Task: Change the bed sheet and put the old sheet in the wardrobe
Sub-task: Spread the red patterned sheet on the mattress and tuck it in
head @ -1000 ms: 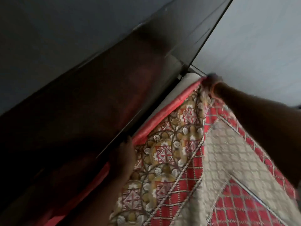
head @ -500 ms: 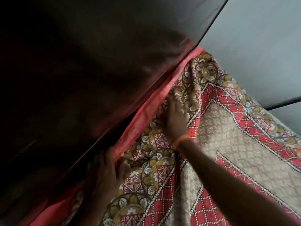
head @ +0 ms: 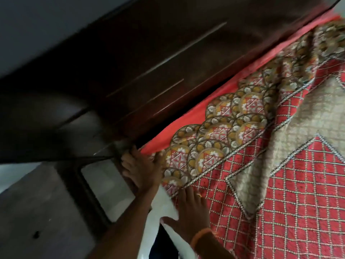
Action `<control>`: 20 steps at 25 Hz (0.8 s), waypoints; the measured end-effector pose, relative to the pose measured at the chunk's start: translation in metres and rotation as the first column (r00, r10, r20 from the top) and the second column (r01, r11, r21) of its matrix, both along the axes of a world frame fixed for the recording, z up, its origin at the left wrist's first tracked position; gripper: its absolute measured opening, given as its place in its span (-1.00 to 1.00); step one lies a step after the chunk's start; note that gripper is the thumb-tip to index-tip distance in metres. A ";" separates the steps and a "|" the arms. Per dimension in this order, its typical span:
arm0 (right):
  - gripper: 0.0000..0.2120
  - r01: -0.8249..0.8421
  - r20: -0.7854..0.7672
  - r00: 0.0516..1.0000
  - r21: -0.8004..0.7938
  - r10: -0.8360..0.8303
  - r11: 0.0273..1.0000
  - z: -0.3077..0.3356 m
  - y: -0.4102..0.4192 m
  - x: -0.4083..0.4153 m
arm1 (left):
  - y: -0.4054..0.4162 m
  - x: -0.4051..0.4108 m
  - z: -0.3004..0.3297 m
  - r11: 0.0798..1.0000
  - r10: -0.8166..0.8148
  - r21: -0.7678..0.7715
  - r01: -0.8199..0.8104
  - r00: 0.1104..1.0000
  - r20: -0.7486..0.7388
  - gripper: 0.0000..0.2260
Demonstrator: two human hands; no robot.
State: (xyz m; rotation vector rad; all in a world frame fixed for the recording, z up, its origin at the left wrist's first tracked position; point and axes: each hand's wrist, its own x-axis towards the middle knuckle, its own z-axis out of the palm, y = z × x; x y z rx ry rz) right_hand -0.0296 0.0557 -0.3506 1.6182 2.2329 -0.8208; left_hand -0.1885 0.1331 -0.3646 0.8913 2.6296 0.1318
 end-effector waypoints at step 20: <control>-0.66 -0.131 0.089 0.985 -0.174 0.148 0.976 -0.022 -0.097 -0.097 | -0.063 -0.161 -0.014 0.879 -0.437 -0.219 0.423 0.899 -0.016 -0.76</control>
